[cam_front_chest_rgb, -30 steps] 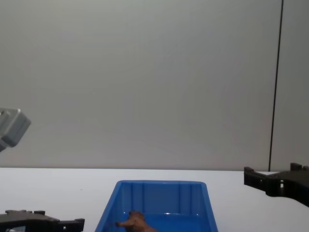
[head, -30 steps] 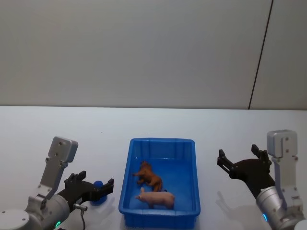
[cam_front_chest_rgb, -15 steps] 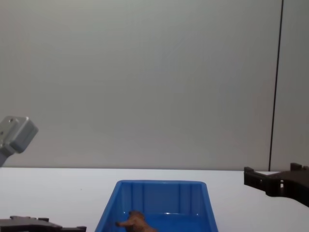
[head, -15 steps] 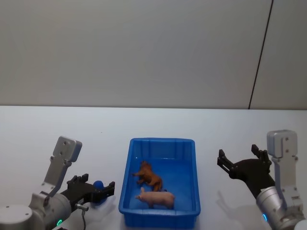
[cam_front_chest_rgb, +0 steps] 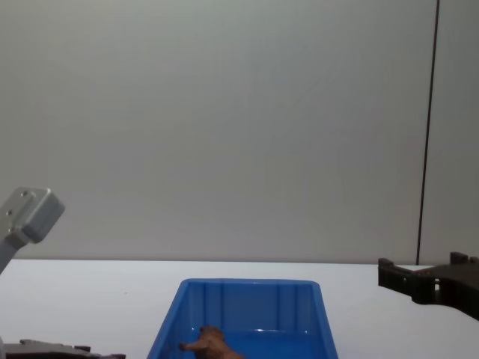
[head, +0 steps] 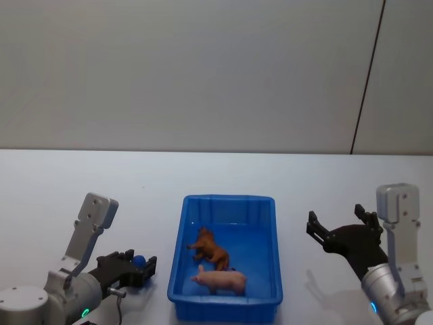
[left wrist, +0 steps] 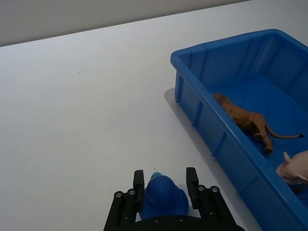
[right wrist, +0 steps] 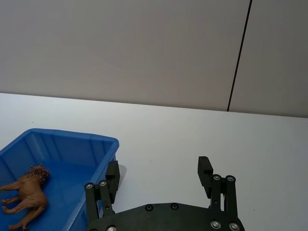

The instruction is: Pick up the two dolls from the table and place them into the box.

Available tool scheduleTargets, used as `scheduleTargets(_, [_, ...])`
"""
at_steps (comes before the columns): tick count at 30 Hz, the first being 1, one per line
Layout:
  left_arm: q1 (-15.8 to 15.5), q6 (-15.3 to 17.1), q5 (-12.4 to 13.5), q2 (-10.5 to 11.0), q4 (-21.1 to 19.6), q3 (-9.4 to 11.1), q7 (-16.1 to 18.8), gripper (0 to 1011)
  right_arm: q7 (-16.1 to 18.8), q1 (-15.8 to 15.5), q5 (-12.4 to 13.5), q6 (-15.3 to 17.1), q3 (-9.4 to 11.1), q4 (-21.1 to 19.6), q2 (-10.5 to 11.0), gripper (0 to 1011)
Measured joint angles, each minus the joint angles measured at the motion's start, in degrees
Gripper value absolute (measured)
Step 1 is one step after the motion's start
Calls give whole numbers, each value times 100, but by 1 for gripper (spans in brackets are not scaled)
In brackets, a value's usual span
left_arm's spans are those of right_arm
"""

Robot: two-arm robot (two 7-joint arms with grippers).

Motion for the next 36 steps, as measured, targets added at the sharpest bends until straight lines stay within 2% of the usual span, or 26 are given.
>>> scheduleTargets(5, [-22, 24, 2, -14, 43, -5, -5, 442, 0, 0, 0, 0, 0, 0, 0, 1001])
scheduleTargets(6, [-26, 28, 2, -17, 48, -7, -5, 381, 0, 0, 0, 0, 0, 0, 0, 1001])
scheduleTargets(10, [-32, 43, 2, -23, 58, -12, -5, 288, 0, 0, 0, 0, 0, 0, 0, 1001])
scheduleTargets(21, [-19, 5, 39, -9, -32, -33, 14, 206, 0, 0, 0, 0, 0, 0, 0, 1001])
scheduleTargets(30, [-21, -131, 233, 48, -405, -68, -6, 157, 0, 0, 0, 0, 0, 0, 0, 1001])
scheduleTargets(36, [-86, -238, 406, 72, -695, -87, -148, 119, 0, 0, 0, 0, 0, 0, 0, 1001])
